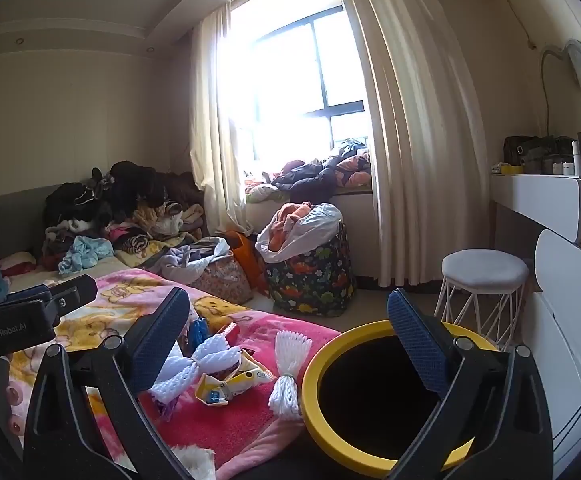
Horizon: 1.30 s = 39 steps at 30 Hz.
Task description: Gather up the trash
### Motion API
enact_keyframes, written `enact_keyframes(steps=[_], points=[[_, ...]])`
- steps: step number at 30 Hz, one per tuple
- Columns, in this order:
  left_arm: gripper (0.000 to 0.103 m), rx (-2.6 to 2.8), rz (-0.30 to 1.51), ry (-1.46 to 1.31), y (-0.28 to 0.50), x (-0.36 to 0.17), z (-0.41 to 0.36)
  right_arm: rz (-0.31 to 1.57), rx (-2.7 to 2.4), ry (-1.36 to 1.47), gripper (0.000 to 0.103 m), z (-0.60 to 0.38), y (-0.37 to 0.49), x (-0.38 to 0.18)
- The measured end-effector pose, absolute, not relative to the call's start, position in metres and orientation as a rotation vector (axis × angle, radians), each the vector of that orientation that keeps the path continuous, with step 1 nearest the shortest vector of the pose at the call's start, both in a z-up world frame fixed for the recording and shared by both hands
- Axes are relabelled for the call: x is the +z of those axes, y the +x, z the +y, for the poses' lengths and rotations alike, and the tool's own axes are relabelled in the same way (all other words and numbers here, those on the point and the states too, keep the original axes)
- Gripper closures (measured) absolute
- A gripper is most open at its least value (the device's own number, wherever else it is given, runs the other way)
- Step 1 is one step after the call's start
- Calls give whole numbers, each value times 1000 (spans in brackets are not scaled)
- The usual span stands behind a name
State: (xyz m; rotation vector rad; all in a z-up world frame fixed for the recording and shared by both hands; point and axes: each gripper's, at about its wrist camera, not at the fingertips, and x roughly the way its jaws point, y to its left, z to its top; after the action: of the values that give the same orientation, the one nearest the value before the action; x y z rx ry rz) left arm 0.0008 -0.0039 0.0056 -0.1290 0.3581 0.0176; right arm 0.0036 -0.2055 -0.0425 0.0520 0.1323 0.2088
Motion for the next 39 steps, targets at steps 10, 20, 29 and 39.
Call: enact_keyframes(steps=[10,20,29,39], points=[[11,18,352,-130,2,11,-6,127,207,49,6,-205,5,-45],[11,15,348,-132,1,14,-8,126,203,49,6,-207,3,-42],[11,7,347,-128,-1,19,-14,127,201,50,6,-209,2,-39],[11,3,345,-127,0,23,-22,132,197,53,6,-212,3,-43]])
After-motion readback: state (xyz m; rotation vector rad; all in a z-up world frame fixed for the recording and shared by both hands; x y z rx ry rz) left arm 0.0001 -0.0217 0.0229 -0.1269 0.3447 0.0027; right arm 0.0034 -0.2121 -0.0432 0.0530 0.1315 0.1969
